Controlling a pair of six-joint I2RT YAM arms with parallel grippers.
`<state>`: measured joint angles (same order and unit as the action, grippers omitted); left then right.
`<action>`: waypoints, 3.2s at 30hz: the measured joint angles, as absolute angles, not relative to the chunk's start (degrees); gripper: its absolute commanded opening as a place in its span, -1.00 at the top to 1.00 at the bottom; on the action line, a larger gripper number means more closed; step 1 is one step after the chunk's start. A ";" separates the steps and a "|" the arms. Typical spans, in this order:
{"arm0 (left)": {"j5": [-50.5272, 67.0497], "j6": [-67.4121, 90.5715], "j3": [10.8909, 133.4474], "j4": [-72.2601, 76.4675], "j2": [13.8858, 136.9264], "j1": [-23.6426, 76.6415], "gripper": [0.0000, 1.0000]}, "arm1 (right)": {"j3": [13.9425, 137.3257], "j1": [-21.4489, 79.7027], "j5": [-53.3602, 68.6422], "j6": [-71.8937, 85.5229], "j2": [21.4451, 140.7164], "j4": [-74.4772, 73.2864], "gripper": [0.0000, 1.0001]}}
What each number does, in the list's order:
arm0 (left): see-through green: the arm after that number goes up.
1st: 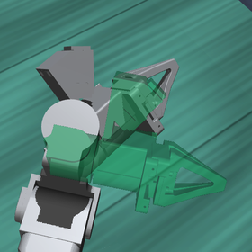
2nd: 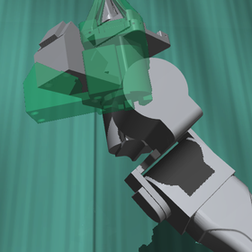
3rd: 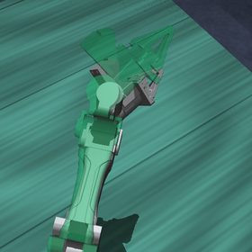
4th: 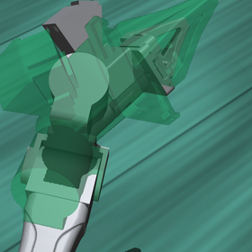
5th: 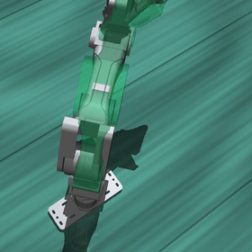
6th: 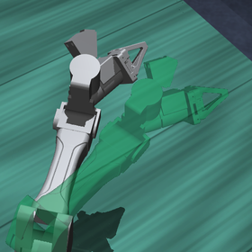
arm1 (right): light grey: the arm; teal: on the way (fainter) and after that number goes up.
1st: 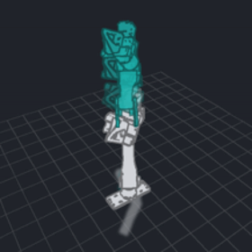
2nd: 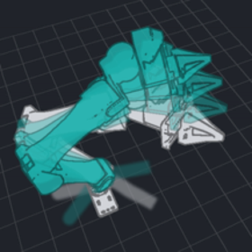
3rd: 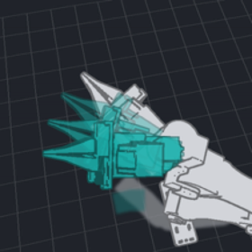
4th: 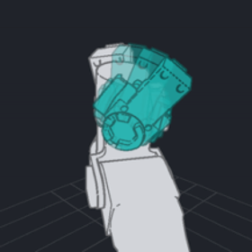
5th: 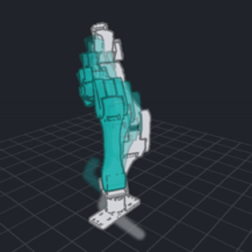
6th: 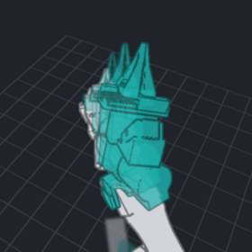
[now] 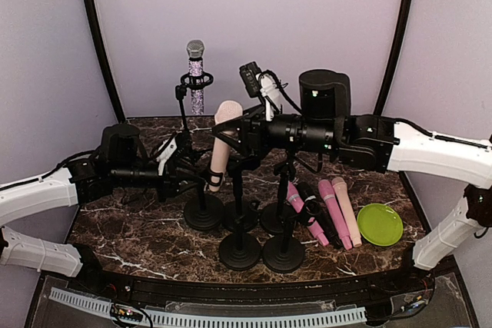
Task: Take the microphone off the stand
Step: Remove the microphone from the microphone stand, then place the microphone stand at the center of the board.
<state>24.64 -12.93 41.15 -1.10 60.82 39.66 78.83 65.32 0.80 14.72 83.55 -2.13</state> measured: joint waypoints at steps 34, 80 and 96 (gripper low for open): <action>23.51 -12.88 41.54 1.83 61.87 39.77 1.00 | 78.96 66.46 -13.28 24.34 79.66 -7.07 0.65; 7.16 -0.80 35.05 9.52 64.95 39.11 1.00 | 71.68 44.31 -18.81 22.85 65.63 -46.17 0.62; 6.52 1.43 35.14 9.85 66.50 39.13 -0.13 | 68.18 42.96 -10.31 22.96 76.69 -44.53 0.62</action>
